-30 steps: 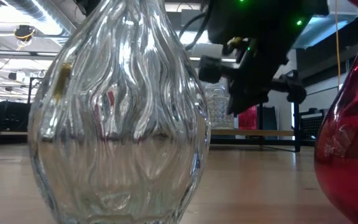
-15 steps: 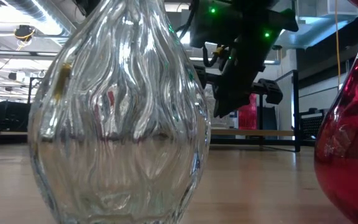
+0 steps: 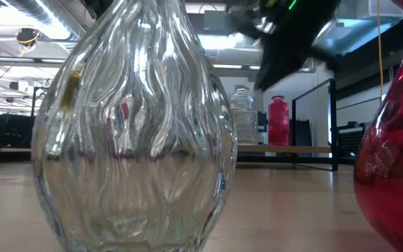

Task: Sort vases onto shelf
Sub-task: Put the red vase on the shelf aligned with the other red vase

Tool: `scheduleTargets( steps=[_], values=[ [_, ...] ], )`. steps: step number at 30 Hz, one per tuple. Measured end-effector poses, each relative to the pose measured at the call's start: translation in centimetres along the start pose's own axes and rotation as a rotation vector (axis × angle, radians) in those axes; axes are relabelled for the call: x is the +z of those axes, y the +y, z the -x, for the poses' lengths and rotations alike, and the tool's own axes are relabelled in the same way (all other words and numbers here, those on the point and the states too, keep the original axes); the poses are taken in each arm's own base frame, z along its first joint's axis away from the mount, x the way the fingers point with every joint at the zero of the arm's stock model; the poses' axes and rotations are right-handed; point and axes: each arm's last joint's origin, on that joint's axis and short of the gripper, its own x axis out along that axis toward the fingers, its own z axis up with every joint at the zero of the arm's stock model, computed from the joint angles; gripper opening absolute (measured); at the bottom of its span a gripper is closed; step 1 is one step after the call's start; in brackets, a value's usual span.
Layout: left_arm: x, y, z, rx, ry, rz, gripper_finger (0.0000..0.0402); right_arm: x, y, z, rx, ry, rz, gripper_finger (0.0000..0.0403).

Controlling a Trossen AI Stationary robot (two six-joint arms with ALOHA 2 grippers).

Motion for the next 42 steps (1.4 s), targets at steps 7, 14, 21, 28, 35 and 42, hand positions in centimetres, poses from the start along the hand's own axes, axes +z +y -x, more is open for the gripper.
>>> scheduleTargets(
  steps=[7, 14, 21, 28, 35, 42],
  values=[
    [0.4, 0.1, 0.0, 0.006, -0.035, -0.029, 0.0000, 0.6, -0.9, 8.7, 0.394, 0.264, 0.196, 0.0000],
    [0.5, 0.2, 0.0, 0.061, -0.038, -0.107, 0.0000, -2.0, -1.2, 13.5, 0.705, 0.385, 0.535, 0.0055],
    [0.4, 0.6, 0.1, 0.187, 0.000, -0.065, 0.0000, -5.6, -1.5, 14.6, 0.730, 0.288, 0.835, 0.0210],
    [0.2, 0.7, 0.1, 0.239, 0.015, 0.008, 0.0000, -10.8, -0.3, 13.4, 0.727, 0.252, 0.975, 0.0348],
    [-0.3, 0.4, -0.1, 0.231, 0.068, 0.051, 0.0000, -14.3, 1.2, 12.2, 0.787, 0.269, 0.971, 0.0390],
    [-0.3, -0.3, -0.5, 0.218, 0.090, 0.031, 0.0000, -16.7, 2.5, 11.1, 0.840, 0.250, 0.909, 0.0366]
  ],
)
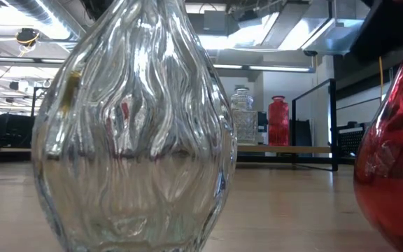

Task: Sort vases onto shelf
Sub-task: Put the red vase on the shelf aligned with the other red vase

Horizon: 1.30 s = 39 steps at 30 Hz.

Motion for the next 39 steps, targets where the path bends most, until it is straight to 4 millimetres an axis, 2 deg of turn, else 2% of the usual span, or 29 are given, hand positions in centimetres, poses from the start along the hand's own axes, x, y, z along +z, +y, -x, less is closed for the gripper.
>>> scheduleTargets(
  steps=[9, 20, 26, 30, 35, 37, 39],
  values=[
    [0.1, -0.6, -0.2, -0.014, 0.001, -0.022, 0.0000, -0.9, 0.0, -2.1, -0.049, -0.019, -0.020, 0.0289],
    [0.1, -0.7, -0.2, -0.016, 0.000, -0.029, 0.0000, -1.4, -0.1, -2.6, -0.050, 0.016, -0.014, 0.0119],
    [0.1, -0.7, -0.2, -0.016, 0.000, -0.030, 0.0000, -1.1, -1.4, -2.9, -0.131, 0.047, -0.031, 0.0115],
    [0.1, -0.7, -0.2, -0.016, 0.000, -0.030, 0.0000, -1.0, -3.0, -2.9, -0.252, 0.076, -0.030, 0.0114],
    [0.2, -0.7, -0.2, -0.016, -0.002, -0.038, 0.0000, -1.2, -7.0, -1.8, -0.567, 0.130, -0.105, 0.0112],
    [0.2, -0.7, -0.2, -0.015, -0.006, -0.040, 0.0000, -1.1, -8.8, -1.0, -0.697, 0.133, -0.200, 0.0107],
    [0.3, -0.7, -0.2, -0.014, -0.012, -0.042, 0.0000, -0.6, -10.3, -0.1, -0.816, 0.064, -0.298, 0.0107]
  ],
)
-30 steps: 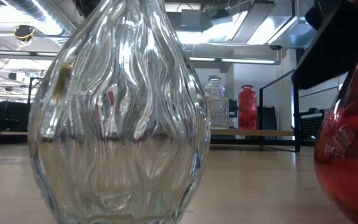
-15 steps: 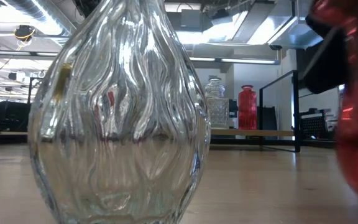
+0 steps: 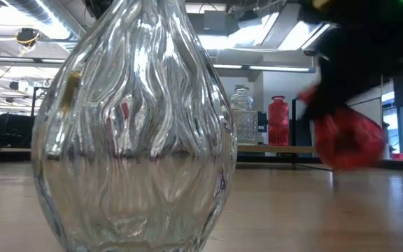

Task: Sort vases onto shelf
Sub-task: Put the red vase on the shelf aligned with the other red vase

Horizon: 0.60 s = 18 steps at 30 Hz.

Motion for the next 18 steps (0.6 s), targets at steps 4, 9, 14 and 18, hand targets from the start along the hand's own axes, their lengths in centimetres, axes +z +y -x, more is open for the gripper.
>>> scheduleTargets(
  steps=[4, 9, 14, 18],
  values=[
    [0.1, 0.0, 0.0, 0.001, -0.006, -0.007, 0.0000, 1.7, -1.2, -0.5, -0.061, -0.132, -0.296, 0.0106],
    [0.1, 0.0, 0.0, 0.000, -0.007, -0.057, 0.0000, 4.1, -1.9, -1.8, -0.075, -0.230, -0.442, 0.0103],
    [0.1, 0.0, 0.0, -0.001, -0.006, -0.095, 0.0000, 6.4, -3.9, -2.9, -0.154, -0.330, -0.534, 0.0102],
    [0.0, 0.0, 0.0, -0.002, -0.005, -0.106, 0.0000, 7.5, -5.3, -4.1, -0.224, -0.368, -0.598, 0.0102]
  ],
)
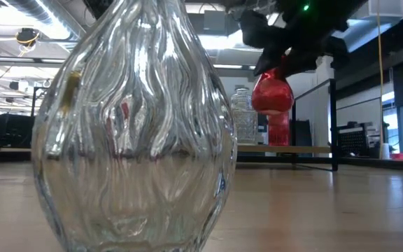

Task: Sort vases onto shelf
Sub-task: Put the red vase on the shelf aligned with the other red vase

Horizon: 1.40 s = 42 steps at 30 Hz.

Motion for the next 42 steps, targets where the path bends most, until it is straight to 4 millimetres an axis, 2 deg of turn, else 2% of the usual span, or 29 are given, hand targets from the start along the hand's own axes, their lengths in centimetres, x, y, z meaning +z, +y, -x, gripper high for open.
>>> scheduleTargets(
  steps=[11, 21, 28, 35, 42],
  values=[
    [0.0, 0.0, 0.0, -0.002, 0.002, 0.000, 0.0000, 1.6, -2.3, -3.0, -0.180, -0.051, -0.006, 0.0100],
    [0.0, 0.0, 0.0, -0.001, 0.002, 0.000, 0.0000, -0.8, -3.9, -5.7, -0.236, -0.037, -0.125, 0.0100],
    [0.0, 0.0, 0.0, -0.001, 0.001, -0.001, 0.0000, -1.3, -5.3, -7.0, -0.290, -0.043, -0.089, 0.0100],
    [0.0, 0.0, 0.0, -0.001, 0.001, -0.012, 0.0000, -1.4, -5.7, -9.0, -0.324, -0.043, -0.078, 0.0099],
    [0.0, 0.0, 0.0, -0.001, 0.001, -0.018, 0.0000, -1.0, -5.1, -10.9, -0.321, -0.033, -0.054, 0.0099]
  ],
)
